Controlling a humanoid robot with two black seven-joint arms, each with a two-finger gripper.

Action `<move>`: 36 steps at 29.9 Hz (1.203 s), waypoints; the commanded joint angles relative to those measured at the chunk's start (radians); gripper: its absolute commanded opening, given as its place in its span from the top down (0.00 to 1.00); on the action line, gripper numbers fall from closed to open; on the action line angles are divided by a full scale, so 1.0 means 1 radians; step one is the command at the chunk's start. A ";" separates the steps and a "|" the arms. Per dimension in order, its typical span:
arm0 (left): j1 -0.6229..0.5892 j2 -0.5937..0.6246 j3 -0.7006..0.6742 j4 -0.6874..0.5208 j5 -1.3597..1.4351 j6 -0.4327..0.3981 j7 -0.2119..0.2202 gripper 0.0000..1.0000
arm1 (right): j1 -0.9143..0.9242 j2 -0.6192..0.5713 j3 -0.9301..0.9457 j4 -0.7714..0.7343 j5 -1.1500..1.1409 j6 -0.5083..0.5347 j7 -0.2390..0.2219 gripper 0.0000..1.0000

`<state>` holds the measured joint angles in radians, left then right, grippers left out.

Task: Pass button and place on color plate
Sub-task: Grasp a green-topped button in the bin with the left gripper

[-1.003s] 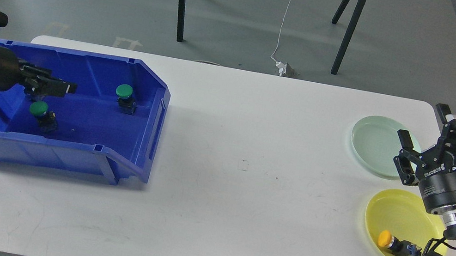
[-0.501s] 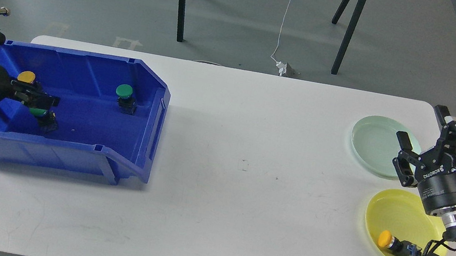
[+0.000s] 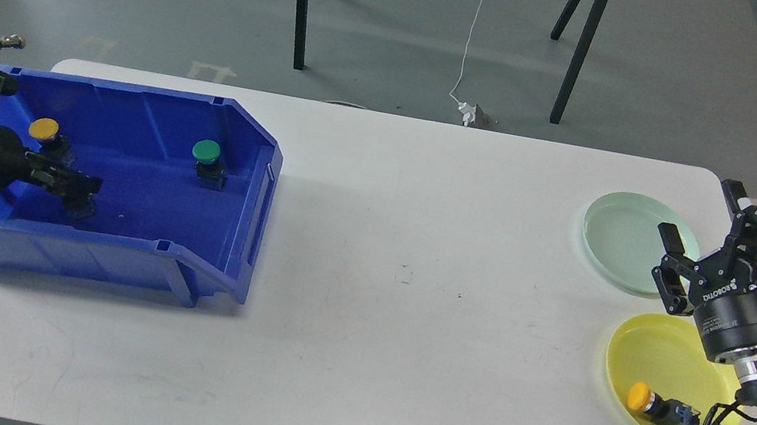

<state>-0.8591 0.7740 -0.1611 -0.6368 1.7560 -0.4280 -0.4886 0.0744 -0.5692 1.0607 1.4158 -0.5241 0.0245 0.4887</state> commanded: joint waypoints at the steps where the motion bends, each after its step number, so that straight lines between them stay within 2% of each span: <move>1: 0.002 -0.005 0.000 0.003 0.000 0.002 0.000 0.21 | -0.001 0.000 0.001 0.000 -0.001 0.000 0.000 0.02; 4: 0.002 -0.005 0.000 0.003 0.000 0.002 0.000 0.25 | -0.001 0.000 -0.001 0.000 -0.001 0.000 0.000 0.02; 8: 0.002 -0.007 0.000 0.005 0.000 0.014 0.000 0.36 | -0.002 0.000 -0.001 0.000 -0.001 0.000 0.000 0.02; 17: 0.011 -0.007 0.000 0.005 0.000 0.023 0.000 0.83 | -0.008 0.000 0.004 0.000 -0.001 0.000 0.000 0.02; 27: -0.050 0.010 -0.017 -0.032 -0.035 0.003 0.000 0.84 | -0.008 0.000 0.005 0.002 0.001 0.000 0.000 0.02; 30: -0.132 0.054 -0.017 -0.125 -0.113 -0.056 0.000 0.84 | -0.007 0.002 0.009 0.002 0.001 0.000 0.000 0.02; 36: -0.264 0.142 -0.060 -0.383 -0.389 -0.061 0.000 0.84 | -0.005 0.000 0.016 0.005 0.001 0.000 0.000 0.02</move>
<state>-1.0742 0.8937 -0.1907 -0.9090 1.5065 -0.4867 -0.4886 0.0673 -0.5679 1.0739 1.4195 -0.5232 0.0245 0.4887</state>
